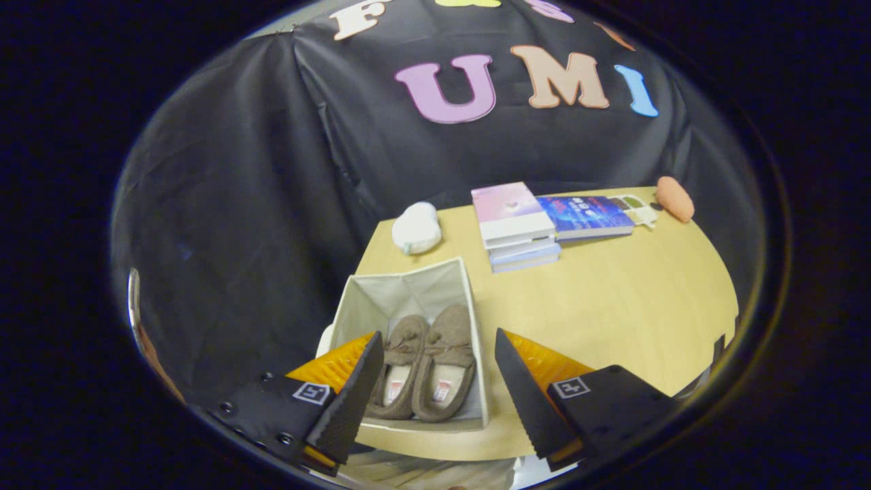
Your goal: Open the storage box then place both shoes into the box .Put the left shoe in first, then the right shoe, with the right side of both shoes facing outward in a uniform manner.
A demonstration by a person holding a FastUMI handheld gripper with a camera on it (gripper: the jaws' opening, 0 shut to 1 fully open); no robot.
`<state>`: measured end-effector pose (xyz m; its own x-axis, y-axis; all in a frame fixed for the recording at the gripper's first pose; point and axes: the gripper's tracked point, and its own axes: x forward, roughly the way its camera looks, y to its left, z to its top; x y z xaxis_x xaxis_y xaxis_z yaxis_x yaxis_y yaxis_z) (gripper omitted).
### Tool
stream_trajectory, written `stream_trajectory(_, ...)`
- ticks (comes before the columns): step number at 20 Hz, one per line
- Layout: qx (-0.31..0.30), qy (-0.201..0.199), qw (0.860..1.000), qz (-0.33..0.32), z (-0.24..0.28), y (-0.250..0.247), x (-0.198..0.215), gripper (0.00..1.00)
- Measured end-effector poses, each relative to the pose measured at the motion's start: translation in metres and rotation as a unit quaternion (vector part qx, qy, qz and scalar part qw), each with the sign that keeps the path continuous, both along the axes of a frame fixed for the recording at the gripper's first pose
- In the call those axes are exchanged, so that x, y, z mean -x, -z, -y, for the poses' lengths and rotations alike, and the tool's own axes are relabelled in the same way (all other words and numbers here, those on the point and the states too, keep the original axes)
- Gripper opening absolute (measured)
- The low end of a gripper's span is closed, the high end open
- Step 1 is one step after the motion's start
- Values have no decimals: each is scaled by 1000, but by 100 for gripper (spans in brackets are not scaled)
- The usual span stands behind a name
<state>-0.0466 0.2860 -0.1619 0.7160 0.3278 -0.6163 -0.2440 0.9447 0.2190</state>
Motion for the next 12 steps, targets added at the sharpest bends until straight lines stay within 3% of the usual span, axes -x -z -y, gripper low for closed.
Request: stream_trajectory(12,-57,128,985,104,83,-88,-24,100)
